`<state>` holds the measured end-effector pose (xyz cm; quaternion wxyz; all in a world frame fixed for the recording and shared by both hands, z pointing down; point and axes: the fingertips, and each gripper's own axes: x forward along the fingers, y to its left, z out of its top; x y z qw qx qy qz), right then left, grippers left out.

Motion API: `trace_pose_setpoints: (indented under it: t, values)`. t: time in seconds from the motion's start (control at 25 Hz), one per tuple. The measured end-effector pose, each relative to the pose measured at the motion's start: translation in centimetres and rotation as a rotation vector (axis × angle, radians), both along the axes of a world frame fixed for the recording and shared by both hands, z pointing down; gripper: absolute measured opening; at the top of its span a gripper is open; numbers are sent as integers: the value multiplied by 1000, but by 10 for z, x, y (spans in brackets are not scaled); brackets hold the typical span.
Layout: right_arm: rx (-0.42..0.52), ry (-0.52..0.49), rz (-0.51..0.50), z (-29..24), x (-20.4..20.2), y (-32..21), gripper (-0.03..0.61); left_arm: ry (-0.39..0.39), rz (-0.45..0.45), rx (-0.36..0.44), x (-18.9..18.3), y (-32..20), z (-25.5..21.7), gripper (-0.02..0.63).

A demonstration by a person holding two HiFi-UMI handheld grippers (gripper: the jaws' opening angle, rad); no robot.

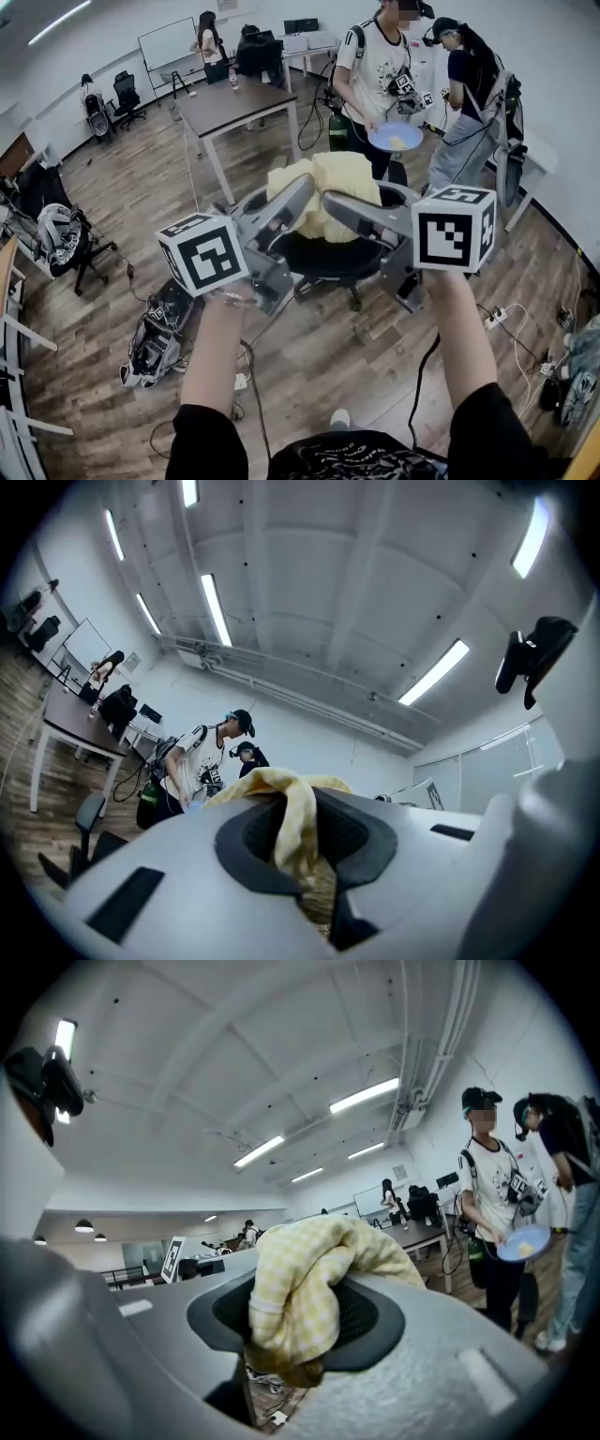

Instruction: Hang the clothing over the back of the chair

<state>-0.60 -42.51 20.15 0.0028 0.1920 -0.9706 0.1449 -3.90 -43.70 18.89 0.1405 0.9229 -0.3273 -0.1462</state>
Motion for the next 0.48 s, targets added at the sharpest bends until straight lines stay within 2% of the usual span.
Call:
trace_pose_setpoints:
  t: [0.12,0.48]
  values:
    - [-64,-30,-22,15,-3,13,167,0,1,-30,-5,14,16,38]
    - [-81,11,2,42,-10,37,169,-8,7,-80,-10,37,41,40]
